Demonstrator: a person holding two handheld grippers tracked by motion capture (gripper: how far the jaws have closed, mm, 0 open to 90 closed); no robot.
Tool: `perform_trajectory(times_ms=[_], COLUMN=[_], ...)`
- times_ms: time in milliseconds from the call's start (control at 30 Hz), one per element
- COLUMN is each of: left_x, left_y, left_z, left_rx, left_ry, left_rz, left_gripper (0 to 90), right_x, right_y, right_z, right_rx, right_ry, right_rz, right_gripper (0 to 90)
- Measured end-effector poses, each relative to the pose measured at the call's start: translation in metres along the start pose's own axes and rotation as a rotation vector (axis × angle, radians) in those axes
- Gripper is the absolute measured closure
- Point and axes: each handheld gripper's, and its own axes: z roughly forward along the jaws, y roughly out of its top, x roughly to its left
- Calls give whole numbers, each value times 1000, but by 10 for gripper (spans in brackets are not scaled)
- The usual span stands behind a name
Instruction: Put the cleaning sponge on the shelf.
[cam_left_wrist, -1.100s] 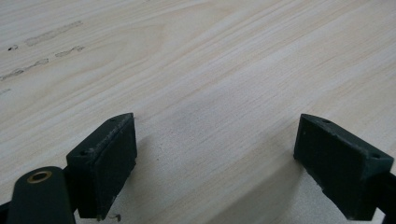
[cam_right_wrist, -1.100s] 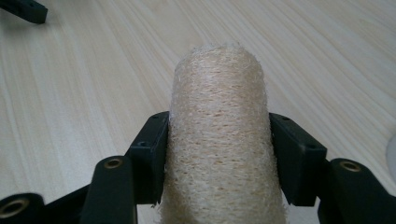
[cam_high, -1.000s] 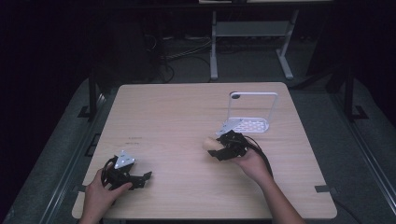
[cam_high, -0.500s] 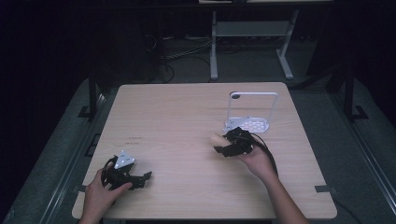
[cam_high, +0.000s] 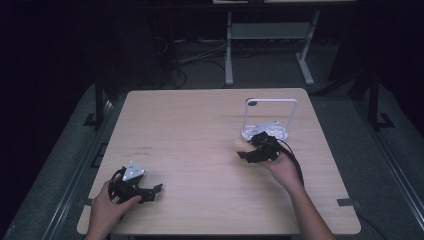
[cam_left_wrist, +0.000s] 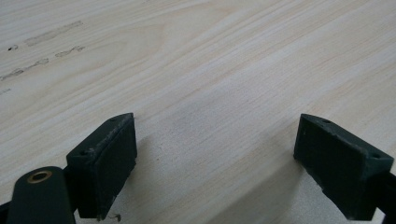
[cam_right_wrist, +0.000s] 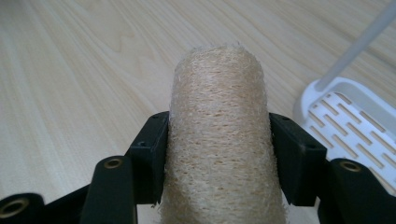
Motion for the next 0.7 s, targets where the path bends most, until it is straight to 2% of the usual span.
perform_trajectory(times_ms=[700], left_x=[0], left_y=[0], left_z=[0], left_rx=[-1], left_ry=[-1], left_rz=[1], left_gripper=[127], right_x=[-42], right_y=[-10], right_z=[-9], right_rx=[5], right_ry=[-80], right_rz=[80], right_gripper=[424])
